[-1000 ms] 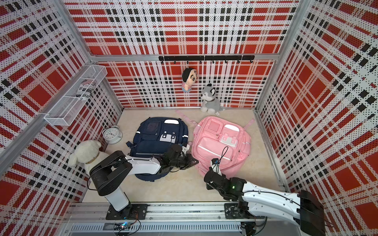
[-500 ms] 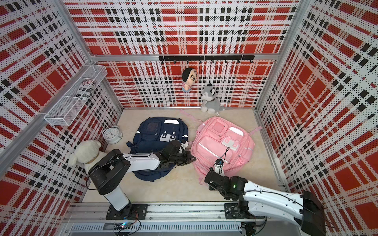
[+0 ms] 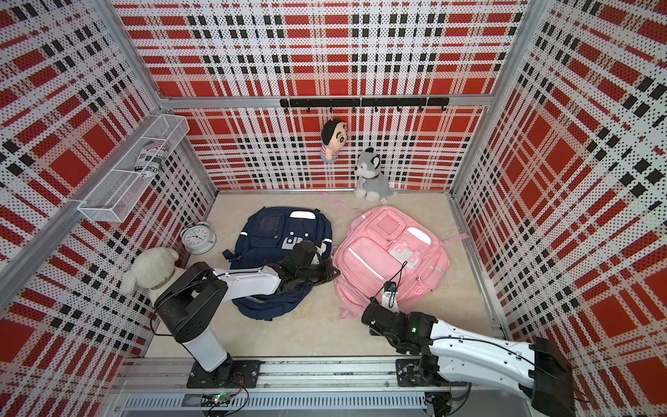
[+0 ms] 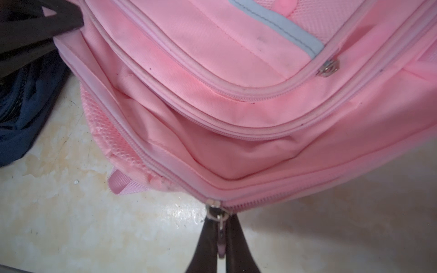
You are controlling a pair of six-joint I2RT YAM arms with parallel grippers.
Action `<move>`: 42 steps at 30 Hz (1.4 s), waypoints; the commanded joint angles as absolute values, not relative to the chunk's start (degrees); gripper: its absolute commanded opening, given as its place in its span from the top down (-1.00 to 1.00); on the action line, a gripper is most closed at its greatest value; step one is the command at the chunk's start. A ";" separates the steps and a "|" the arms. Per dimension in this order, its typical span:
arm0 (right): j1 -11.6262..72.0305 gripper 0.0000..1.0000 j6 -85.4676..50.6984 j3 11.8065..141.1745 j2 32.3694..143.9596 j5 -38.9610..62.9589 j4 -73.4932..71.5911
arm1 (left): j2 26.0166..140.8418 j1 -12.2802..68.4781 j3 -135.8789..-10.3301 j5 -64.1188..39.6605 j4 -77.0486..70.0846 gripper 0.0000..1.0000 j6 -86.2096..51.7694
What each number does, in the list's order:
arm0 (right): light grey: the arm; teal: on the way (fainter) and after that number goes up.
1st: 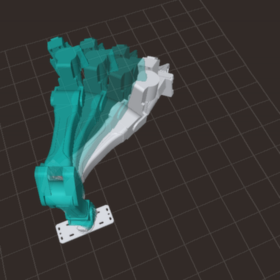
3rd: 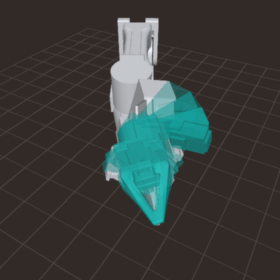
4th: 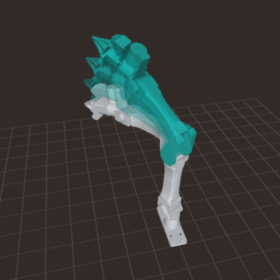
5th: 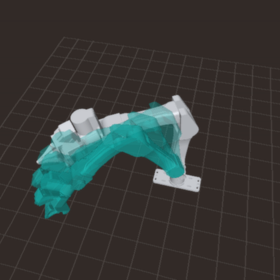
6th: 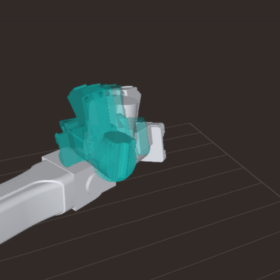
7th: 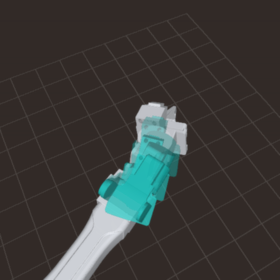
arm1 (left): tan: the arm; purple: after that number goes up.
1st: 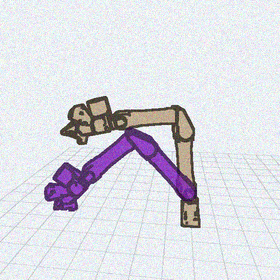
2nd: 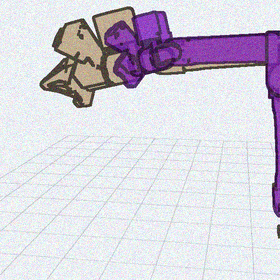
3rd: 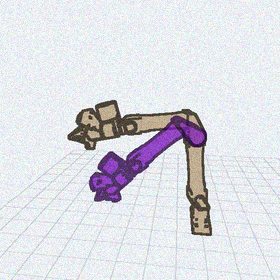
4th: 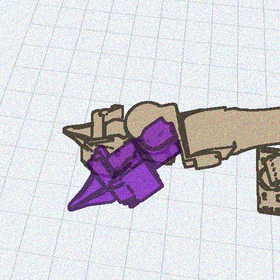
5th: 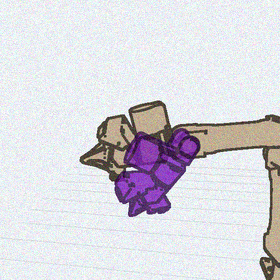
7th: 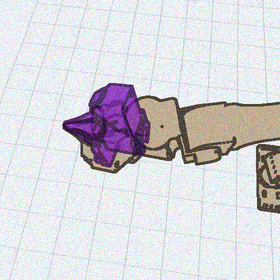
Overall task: Zip up the backpack
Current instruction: Zip the zipper on the backpack.
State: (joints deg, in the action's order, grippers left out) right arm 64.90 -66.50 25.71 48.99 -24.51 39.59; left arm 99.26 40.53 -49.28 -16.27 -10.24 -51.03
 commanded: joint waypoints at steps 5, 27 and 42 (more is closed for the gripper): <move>65.44 1.00 -65.14 24.83 51.47 -25.69 36.91 | 98.24 41.22 -50.33 -10.55 -12.06 0.20 -51.33; 65.49 1.00 -62.81 22.42 50.09 -29.79 30.22 | 85.39 48.75 -46.71 -6.36 -6.84 -0.31 -56.43; 65.56 1.00 -61.23 22.68 49.70 -31.65 30.06 | 89.81 55.70 -46.19 -13.25 -6.71 -0.30 -63.69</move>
